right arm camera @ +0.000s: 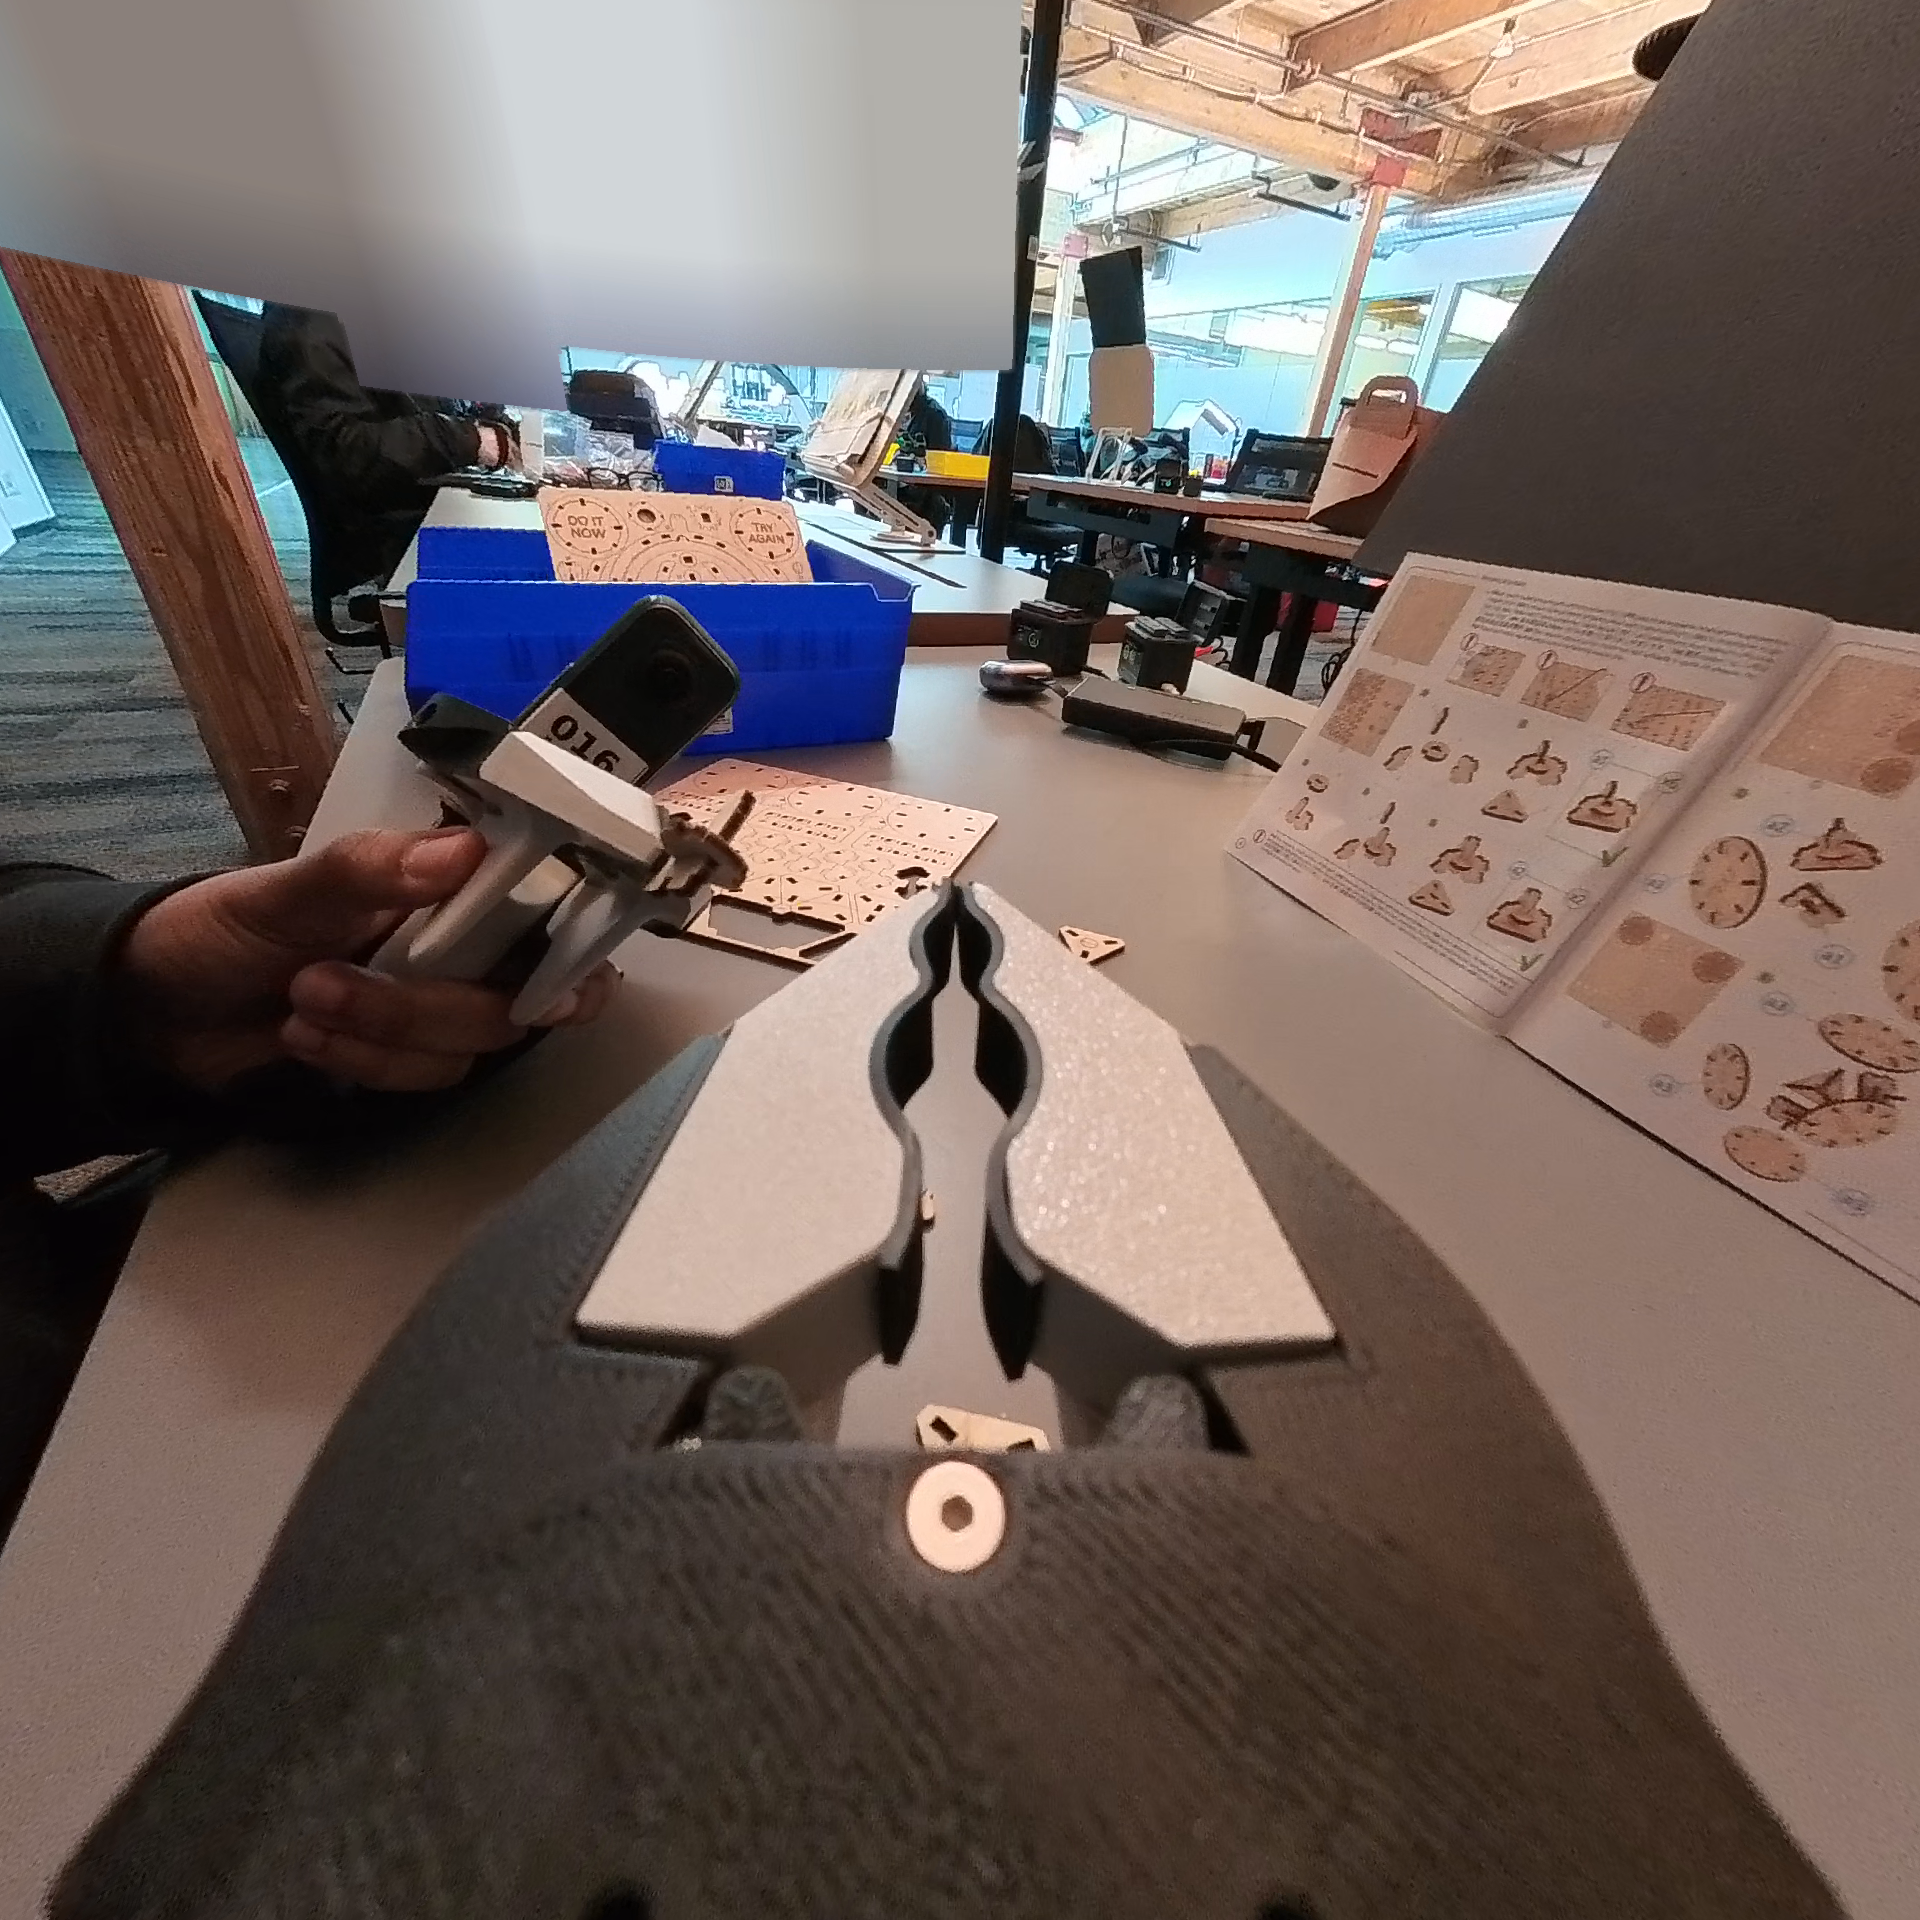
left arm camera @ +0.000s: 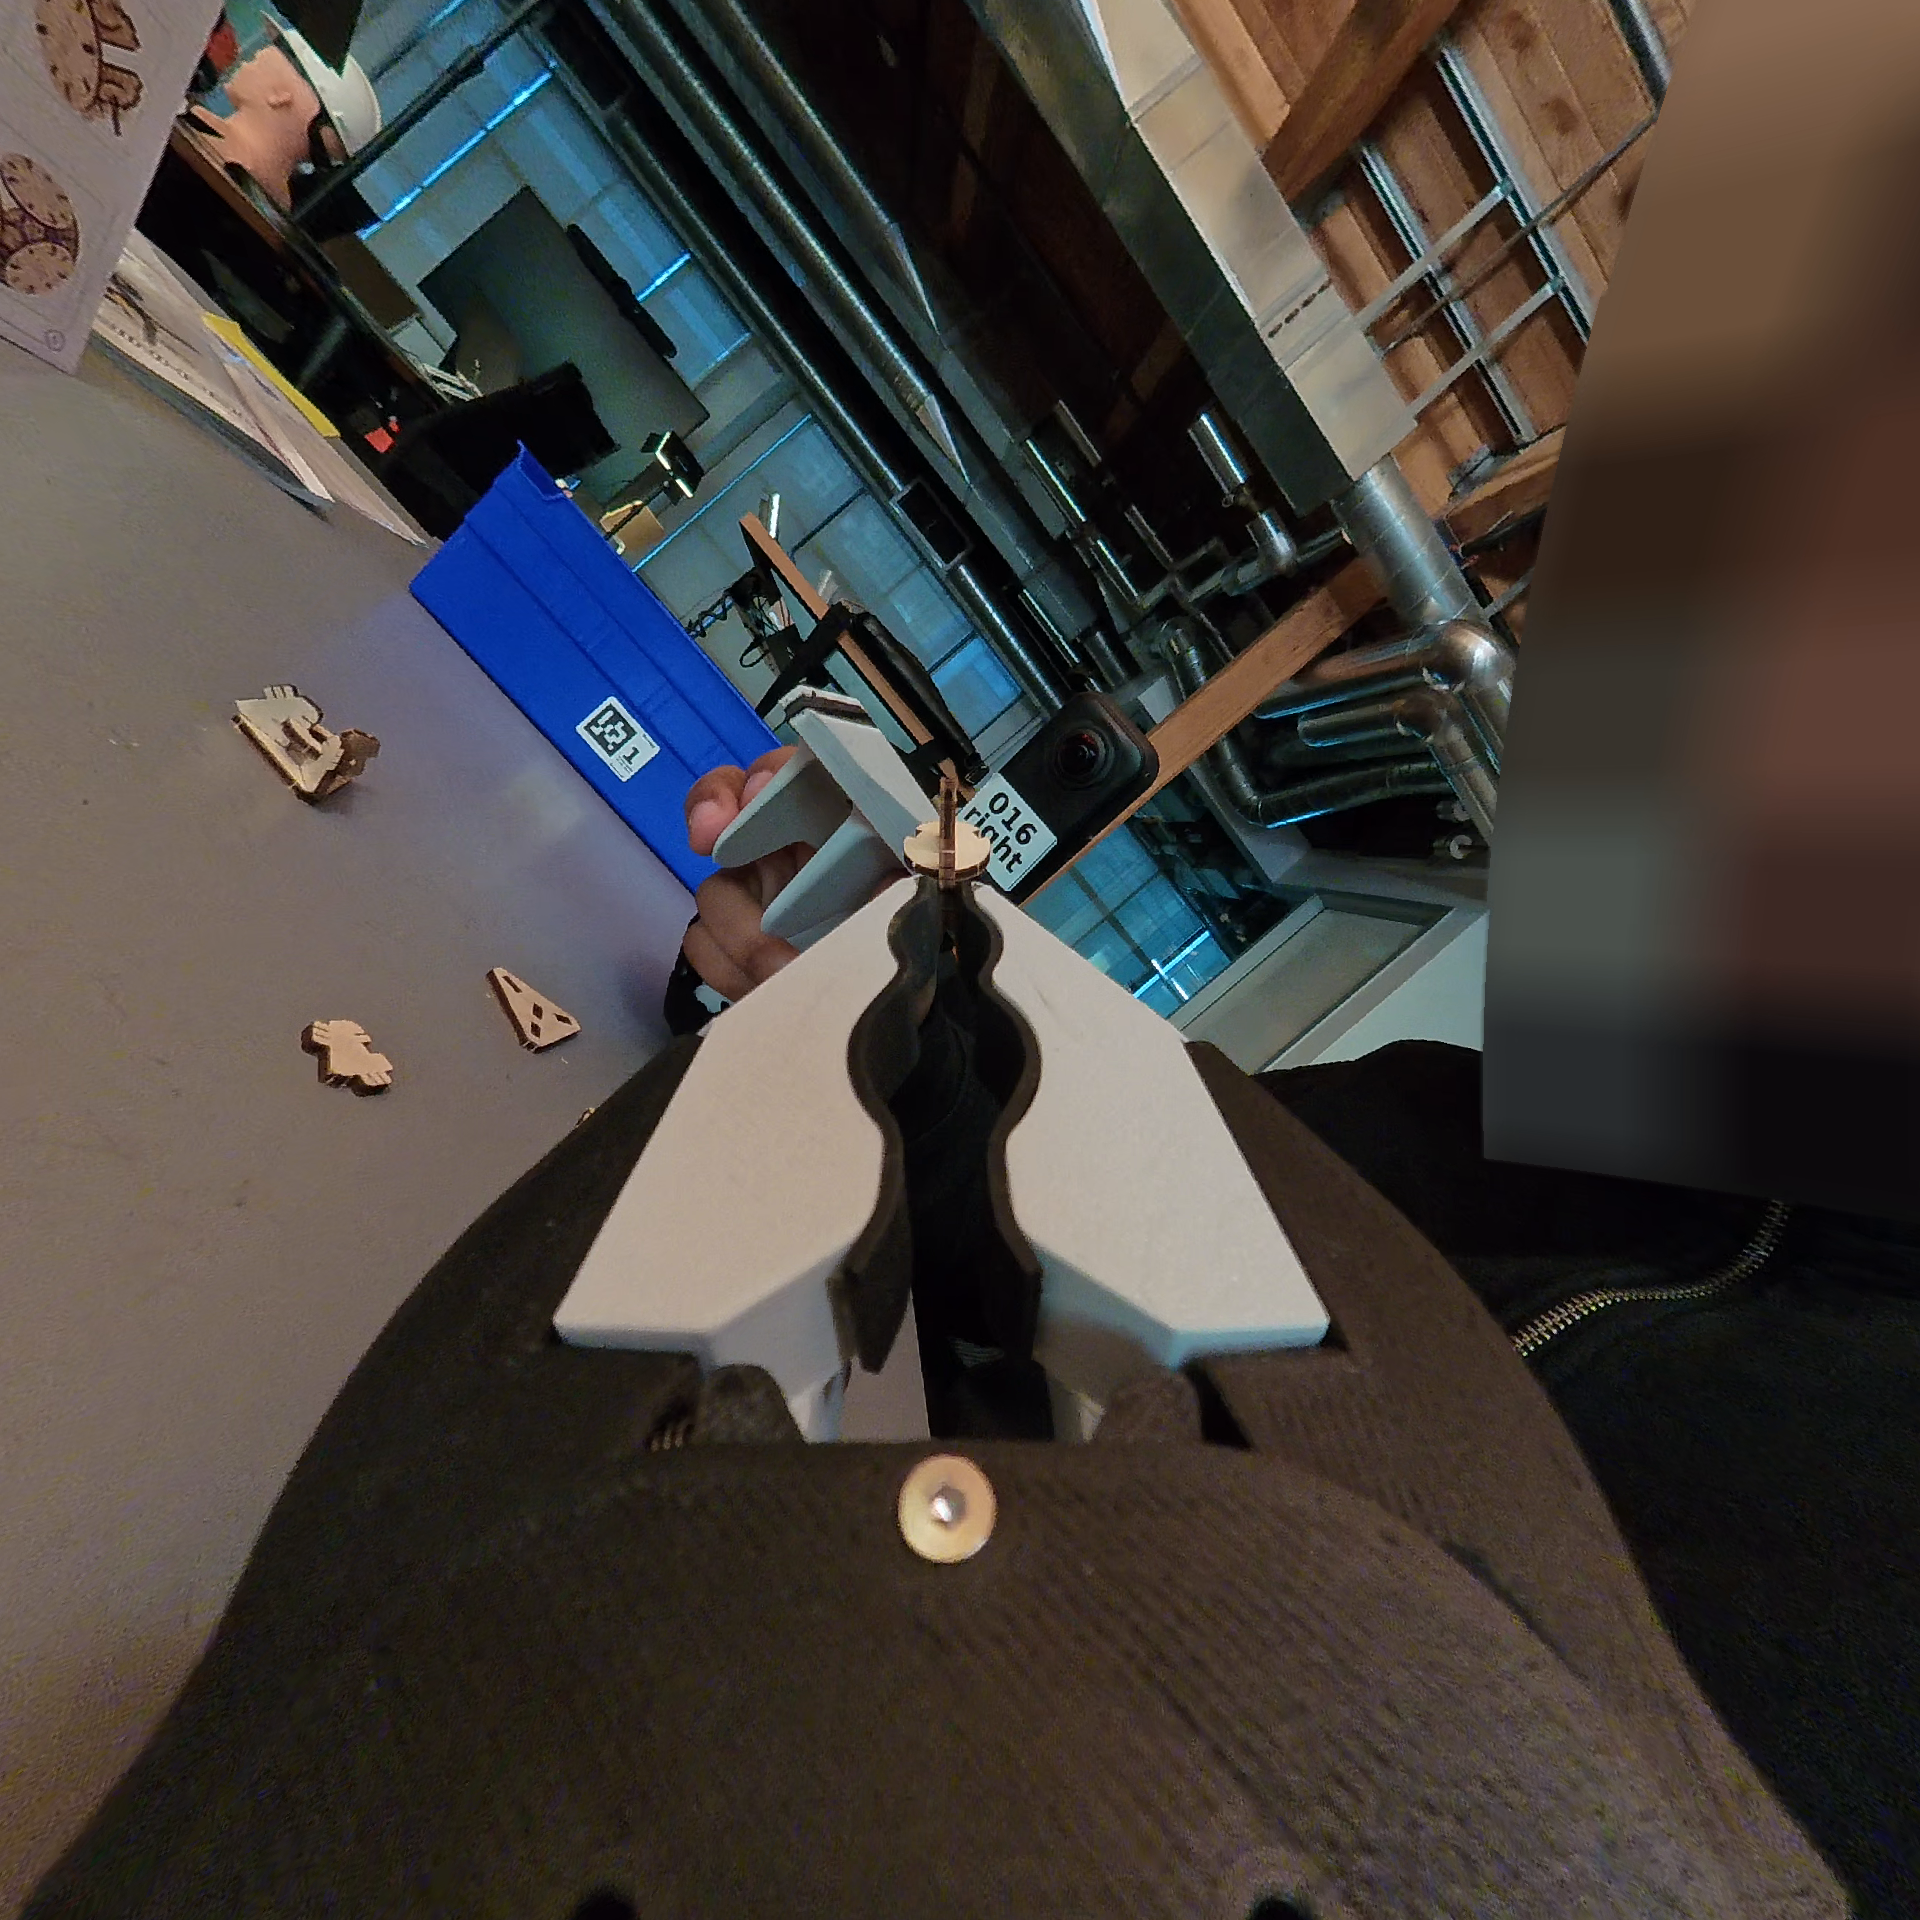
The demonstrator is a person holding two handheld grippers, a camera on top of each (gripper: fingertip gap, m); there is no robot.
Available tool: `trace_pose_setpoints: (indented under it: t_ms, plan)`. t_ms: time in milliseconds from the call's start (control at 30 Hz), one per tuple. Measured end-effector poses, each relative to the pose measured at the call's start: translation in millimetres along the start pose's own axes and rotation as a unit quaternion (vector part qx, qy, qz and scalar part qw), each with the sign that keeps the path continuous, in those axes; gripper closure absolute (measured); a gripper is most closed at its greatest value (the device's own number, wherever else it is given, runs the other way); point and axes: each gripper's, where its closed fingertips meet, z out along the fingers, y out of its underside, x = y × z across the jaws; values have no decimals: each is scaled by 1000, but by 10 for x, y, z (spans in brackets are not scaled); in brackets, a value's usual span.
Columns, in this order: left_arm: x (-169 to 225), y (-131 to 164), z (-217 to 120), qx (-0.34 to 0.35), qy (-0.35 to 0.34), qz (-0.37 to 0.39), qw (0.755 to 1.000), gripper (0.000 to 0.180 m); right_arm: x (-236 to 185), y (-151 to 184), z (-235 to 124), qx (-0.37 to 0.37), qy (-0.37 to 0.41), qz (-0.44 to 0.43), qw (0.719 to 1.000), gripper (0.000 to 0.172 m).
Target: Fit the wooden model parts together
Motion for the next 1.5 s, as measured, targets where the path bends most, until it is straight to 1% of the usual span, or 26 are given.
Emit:
trace_pose_setpoints:
  t_ms: [200,667,900,1100,1500]
  plan:
    - [-32,55,28,-17,-20,18,999,180,3,4,1,-1,-1,4,1000,172]
    - [-32,47,24,-16,-20,17,1000,180,4,11,7,-3,-1,1,1000,172]
    - [-44,133,66,-42,-36,41,998,180,7,12,9,-3,0,-3,1000,172]
    - [-45,132,66,-41,-38,44,997,180,25,-5,1,1,2,2,1000,172]
    - [-93,146,70,-46,-69,70,994,180,269,-161,-129,33,38,41,998,172]
